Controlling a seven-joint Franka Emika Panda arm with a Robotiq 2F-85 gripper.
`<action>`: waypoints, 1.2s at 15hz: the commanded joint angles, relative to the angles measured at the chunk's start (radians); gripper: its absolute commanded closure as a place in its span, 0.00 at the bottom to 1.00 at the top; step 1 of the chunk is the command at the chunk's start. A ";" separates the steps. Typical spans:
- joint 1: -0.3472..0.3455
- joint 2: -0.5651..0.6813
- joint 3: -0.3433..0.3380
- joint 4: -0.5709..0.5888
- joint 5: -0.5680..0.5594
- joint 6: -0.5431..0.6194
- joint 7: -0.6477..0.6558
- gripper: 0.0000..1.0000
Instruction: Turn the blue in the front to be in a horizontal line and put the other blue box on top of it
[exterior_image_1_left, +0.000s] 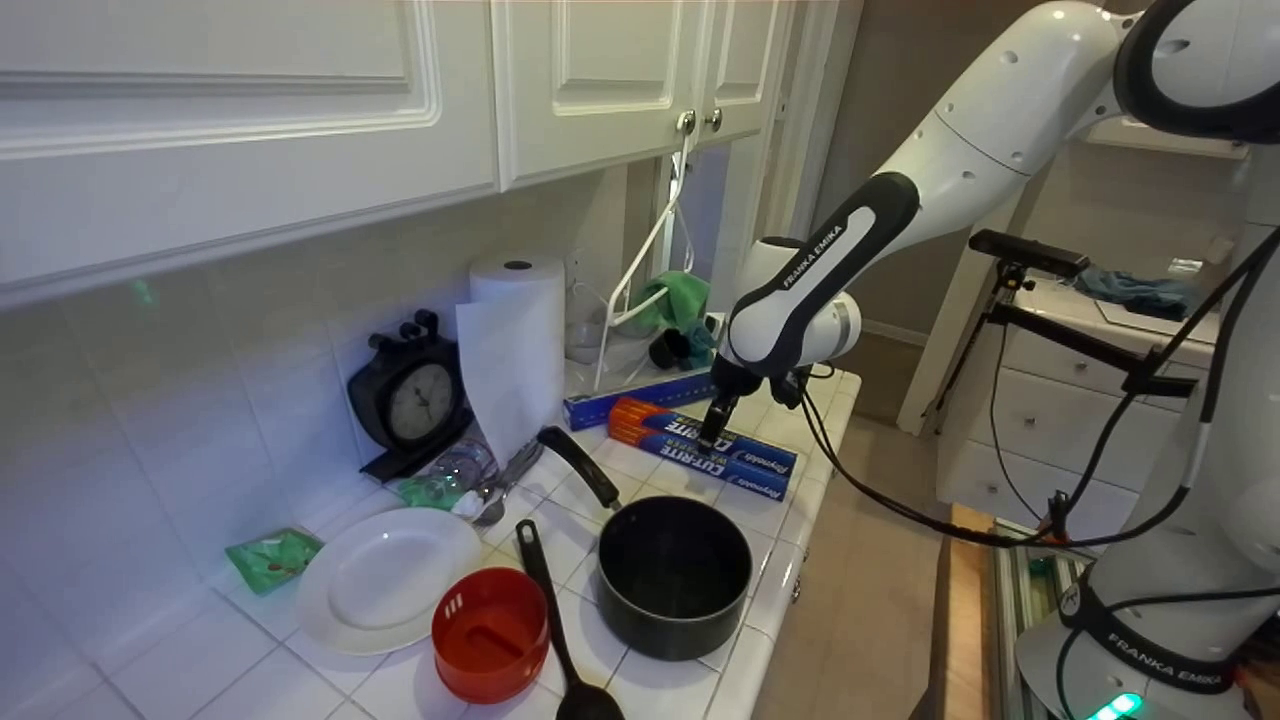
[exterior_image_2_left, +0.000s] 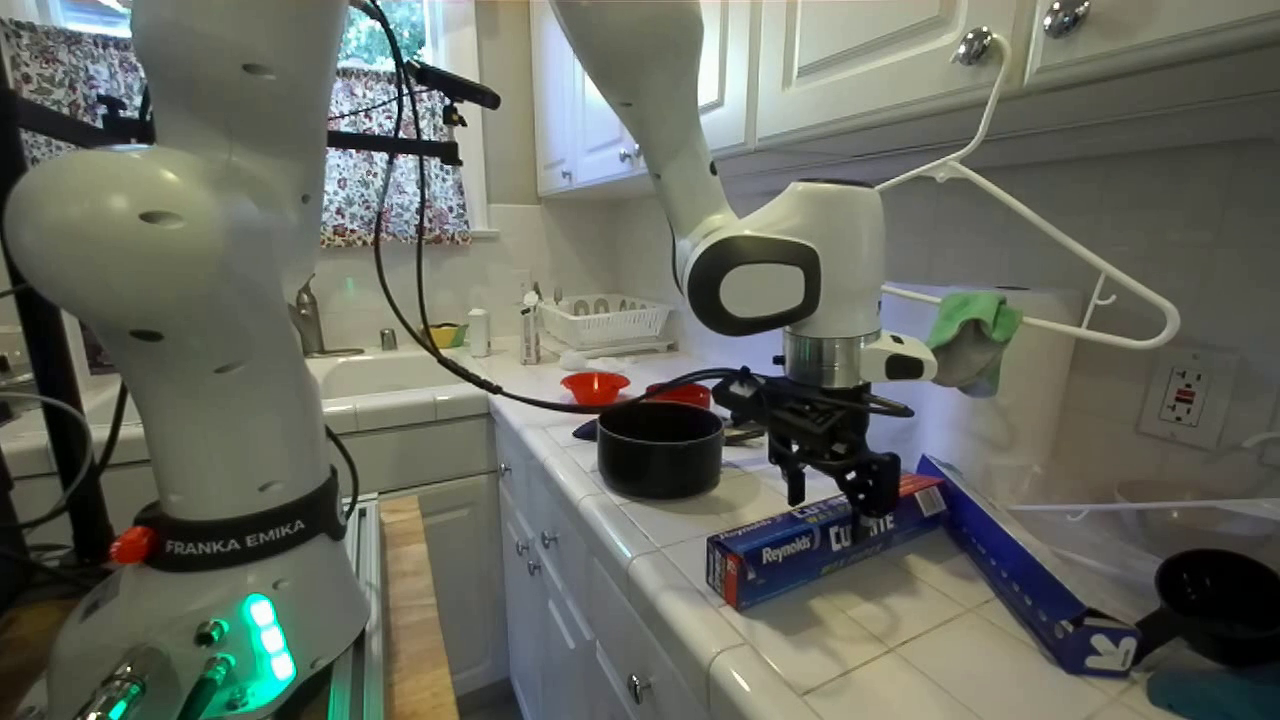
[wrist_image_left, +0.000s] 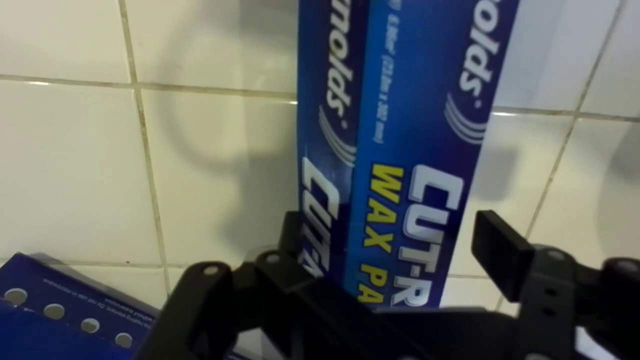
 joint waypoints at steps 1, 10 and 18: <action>-0.027 0.026 0.024 0.011 -0.078 0.029 0.052 0.43; 0.007 -0.022 -0.013 0.012 -0.240 -0.076 0.199 0.84; -0.015 -0.016 0.010 0.012 -0.221 -0.066 0.175 0.63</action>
